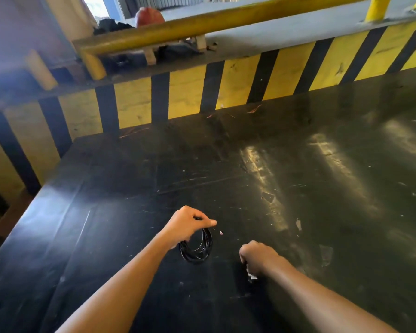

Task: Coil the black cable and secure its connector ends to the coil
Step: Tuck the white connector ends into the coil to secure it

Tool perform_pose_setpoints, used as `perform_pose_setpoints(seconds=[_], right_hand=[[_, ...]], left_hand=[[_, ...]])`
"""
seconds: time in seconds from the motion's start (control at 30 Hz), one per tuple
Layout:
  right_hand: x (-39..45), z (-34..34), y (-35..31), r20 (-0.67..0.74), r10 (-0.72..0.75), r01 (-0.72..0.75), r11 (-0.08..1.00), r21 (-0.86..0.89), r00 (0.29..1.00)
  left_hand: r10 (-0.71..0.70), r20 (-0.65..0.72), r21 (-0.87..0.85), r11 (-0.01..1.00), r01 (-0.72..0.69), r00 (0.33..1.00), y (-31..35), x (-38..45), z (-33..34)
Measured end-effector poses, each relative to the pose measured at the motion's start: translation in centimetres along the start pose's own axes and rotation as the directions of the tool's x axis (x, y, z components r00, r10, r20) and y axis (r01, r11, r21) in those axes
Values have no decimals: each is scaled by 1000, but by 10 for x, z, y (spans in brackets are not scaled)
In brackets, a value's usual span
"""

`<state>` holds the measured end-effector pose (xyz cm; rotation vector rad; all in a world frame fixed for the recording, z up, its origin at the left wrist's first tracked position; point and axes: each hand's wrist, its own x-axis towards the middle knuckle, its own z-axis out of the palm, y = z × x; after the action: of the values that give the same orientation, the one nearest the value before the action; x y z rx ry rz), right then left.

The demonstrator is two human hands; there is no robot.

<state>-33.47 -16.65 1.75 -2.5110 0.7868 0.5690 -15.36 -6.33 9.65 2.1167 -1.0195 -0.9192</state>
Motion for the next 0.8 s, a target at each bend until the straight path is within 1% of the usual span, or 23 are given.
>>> perform_pose_setpoints(seconds=[0.07,0.1,0.17,0.27,0.33,0.4,0.53,0.63,0.7,0.8], right_hand=[[3,-20,-1,-28,-13,17,991,130,1000],[6,-35,-1,-77,-47,61,979,194,996],[6,-74,-1,-227,-115,183,935,303,967],[-11,-142,-6,-408,-184,344,866,364,894],[-27,-182,-11,-474,-229,415,845,337,850],[-42,-217,-17,-523,-276,459,849,261,807],[-68,-266,-33,-589,-348,493,864,100,729],[-80,-286,-40,-596,-388,503,863,32,703],[-85,-294,-42,-576,-424,521,854,3,699],[-92,-301,-46,-563,-468,559,829,-13,681]], left_hand=[[-6,-56,14,1000,7,998,5,5,-5],[3,-88,34,999,0,996,7,8,-9],[48,-148,72,997,-38,988,19,14,-18],[106,-189,25,994,-104,976,51,20,-38],[156,-198,-6,987,-161,968,75,20,-53],[224,-167,-38,972,-233,960,102,17,-68],[360,-86,-2,932,-362,929,147,4,-93],[408,-52,23,913,-407,912,168,-4,-106],[422,-29,65,905,-420,906,177,-9,-111],[434,-30,138,894,-426,900,186,-14,-113]])
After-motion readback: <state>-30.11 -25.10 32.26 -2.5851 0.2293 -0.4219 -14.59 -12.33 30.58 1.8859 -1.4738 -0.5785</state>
